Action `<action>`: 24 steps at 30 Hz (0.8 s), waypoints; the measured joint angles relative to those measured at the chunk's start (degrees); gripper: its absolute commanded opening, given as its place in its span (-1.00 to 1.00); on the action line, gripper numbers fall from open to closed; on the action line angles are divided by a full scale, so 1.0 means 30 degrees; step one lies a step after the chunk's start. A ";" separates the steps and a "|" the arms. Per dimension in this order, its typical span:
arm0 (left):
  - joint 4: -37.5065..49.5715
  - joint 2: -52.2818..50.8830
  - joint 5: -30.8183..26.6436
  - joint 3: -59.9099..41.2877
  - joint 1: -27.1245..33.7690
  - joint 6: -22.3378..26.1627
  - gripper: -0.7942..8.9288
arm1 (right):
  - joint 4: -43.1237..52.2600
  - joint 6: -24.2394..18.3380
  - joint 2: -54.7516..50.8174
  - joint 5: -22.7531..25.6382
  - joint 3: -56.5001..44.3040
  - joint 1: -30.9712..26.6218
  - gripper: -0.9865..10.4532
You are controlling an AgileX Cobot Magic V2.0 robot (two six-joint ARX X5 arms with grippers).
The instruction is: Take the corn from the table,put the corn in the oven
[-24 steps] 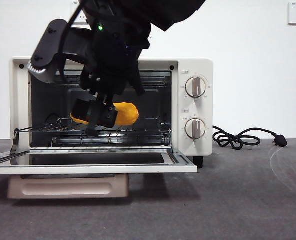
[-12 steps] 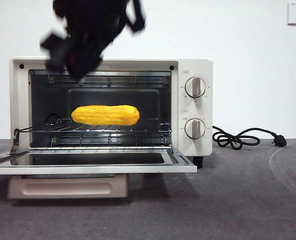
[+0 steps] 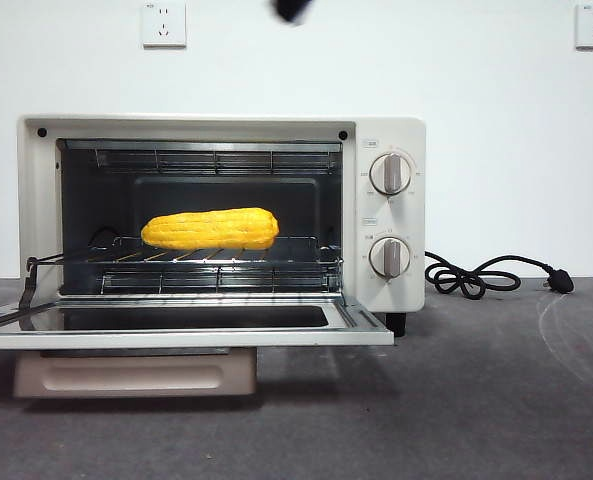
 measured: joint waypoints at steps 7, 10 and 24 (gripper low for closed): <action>0.1370 -0.0648 0.2623 -0.3920 0.3184 0.0000 -0.85 | -0.2033 0.1479 -0.1625 -0.5472 0.0000 -0.3767 -0.85; 0.1945 -0.0721 0.5195 -0.5362 0.5333 -0.0007 -0.85 | -0.2739 0.1880 -0.1661 -0.8634 0.0007 -0.5945 -0.85; 0.3708 0.3774 1.7464 -0.7388 1.5278 -0.0015 -0.85 | -0.4022 0.1188 -0.1610 -1.8761 0.0007 -1.4222 -0.85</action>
